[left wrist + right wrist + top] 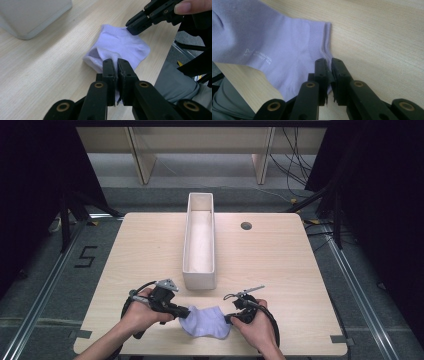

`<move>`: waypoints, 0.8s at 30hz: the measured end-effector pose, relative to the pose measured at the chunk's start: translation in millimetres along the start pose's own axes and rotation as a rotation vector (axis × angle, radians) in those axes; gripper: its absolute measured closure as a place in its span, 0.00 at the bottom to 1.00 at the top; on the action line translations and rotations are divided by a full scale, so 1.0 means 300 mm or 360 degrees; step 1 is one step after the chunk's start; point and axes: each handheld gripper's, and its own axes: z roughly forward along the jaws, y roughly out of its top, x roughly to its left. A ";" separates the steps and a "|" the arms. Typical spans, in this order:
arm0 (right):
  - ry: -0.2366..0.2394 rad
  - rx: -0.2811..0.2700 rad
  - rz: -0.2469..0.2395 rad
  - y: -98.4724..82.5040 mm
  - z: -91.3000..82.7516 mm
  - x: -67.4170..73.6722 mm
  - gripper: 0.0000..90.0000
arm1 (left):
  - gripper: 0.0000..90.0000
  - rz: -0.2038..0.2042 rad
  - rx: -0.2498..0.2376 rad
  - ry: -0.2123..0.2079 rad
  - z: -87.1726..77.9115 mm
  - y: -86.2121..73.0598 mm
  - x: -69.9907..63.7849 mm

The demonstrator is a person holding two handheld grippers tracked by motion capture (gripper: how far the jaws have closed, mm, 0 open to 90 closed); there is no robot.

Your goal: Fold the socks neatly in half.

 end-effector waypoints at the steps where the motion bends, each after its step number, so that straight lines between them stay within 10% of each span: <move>1: 0.0000 0.0000 0.0000 0.000 0.000 0.000 0.93 | 0.94 0.0010 0.0011 0.0002 0.004 0.005 -0.002; 24: 0.0020 -0.0024 -0.0027 -0.005 0.002 -0.004 0.93 | 0.93 0.0054 0.0097 0.0007 0.102 0.097 -0.055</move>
